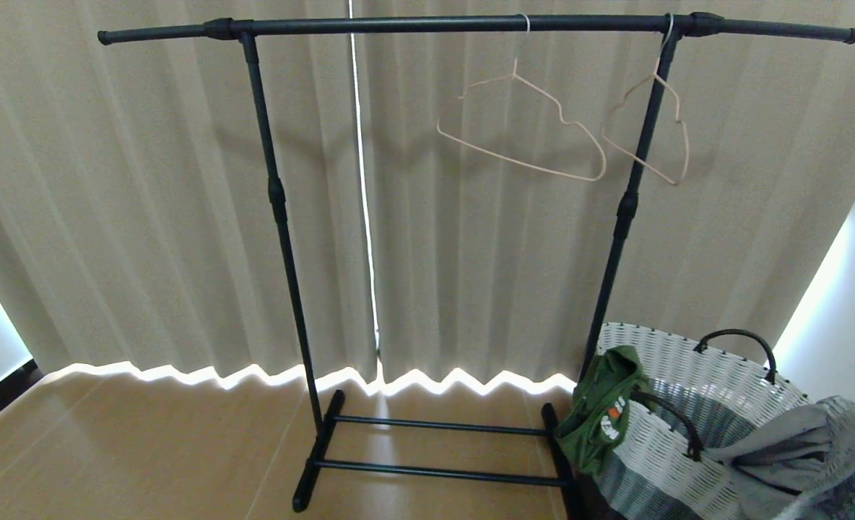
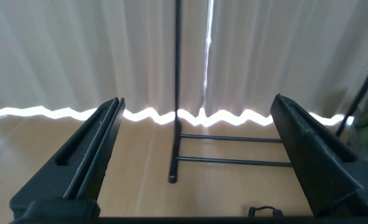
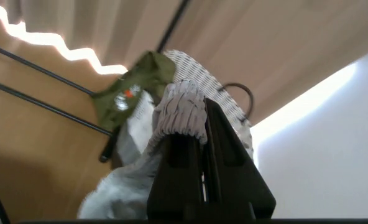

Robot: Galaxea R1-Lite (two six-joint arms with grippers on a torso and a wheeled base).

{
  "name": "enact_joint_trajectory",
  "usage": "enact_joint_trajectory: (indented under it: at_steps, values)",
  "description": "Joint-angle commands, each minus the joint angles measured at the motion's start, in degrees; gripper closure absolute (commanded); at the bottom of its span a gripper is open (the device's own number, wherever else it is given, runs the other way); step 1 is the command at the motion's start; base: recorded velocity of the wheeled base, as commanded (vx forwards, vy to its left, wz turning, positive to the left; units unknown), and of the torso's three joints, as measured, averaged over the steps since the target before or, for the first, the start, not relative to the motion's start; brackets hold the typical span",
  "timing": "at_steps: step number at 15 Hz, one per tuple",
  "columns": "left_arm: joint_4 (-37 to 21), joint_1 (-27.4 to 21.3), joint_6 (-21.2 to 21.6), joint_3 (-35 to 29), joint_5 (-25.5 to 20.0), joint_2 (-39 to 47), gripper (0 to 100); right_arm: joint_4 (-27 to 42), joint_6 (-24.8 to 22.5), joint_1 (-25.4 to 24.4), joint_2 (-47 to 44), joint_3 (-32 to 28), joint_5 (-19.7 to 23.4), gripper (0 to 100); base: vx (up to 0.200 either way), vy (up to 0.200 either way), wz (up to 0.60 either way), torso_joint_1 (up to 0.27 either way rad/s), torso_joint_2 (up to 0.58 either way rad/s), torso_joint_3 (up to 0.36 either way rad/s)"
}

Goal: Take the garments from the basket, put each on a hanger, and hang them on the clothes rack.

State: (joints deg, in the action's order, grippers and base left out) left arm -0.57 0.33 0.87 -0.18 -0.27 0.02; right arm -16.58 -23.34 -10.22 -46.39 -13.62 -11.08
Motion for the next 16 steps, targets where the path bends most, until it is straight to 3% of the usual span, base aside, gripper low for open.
enact_joint_trajectory:
  at_steps: [1, 9, 16]
  values:
    - [0.0, 0.0, 0.0, 0.0, 0.0, 0.0, 0, 0.0, 0.0, -0.1, -0.3, 0.0, 0.0, 100, 0.000, 0.200, 0.00, 0.002, 0.00, 0.007]
    - [0.0, 0.0, -0.1, 0.0, 0.0, 0.1, 0, 0.0, -0.1, -0.2, -0.8, -1.3, 0.9, 100, 0.000, 0.025, 0.00, 0.000, 0.00, 0.000]
    - [0.0, -0.2, 1.4, -0.1, -2.0, 0.0, 0, -0.4, 0.4, -12.3, -7.7, -9.1, 1.4, 100, 0.000, 0.000, 0.00, 0.000, 0.00, 0.000]
